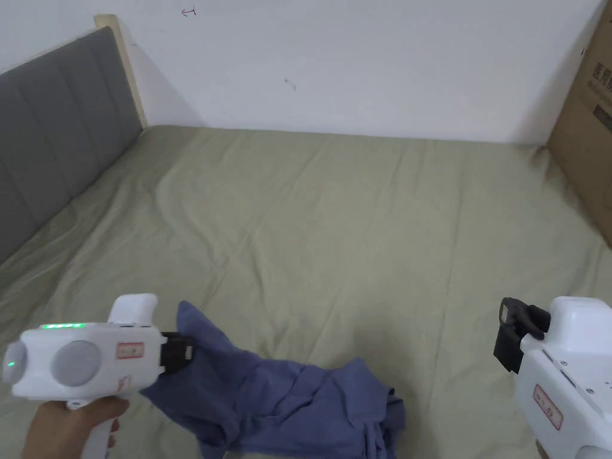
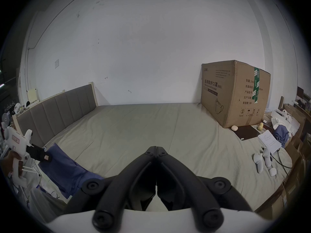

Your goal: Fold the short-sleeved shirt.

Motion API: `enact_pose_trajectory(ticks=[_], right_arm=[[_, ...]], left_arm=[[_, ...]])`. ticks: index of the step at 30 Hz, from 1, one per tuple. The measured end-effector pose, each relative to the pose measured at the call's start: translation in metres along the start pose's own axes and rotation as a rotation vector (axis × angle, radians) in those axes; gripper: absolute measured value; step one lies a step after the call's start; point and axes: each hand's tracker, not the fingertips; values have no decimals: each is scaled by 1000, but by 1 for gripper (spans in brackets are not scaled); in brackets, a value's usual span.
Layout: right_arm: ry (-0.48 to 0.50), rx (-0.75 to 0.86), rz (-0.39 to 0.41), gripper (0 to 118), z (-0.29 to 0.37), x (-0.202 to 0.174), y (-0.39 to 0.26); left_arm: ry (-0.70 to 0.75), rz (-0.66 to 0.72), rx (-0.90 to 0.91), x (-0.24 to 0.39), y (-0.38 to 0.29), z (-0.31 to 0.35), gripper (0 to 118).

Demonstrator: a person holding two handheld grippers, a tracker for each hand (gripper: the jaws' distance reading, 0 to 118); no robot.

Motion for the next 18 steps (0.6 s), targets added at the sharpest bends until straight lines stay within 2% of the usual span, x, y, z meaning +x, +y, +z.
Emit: enact_pose_trajectory(ticks=[11, 18], right_arm=[[-37, 11, 1, 0, 13, 22, 1], [-84, 5, -17, 0, 21, 41, -6]], left_arm=[[-149, -218, -176, 151, -12, -80, 7], [-87, -335, -318, 203, -51, -149, 7]])
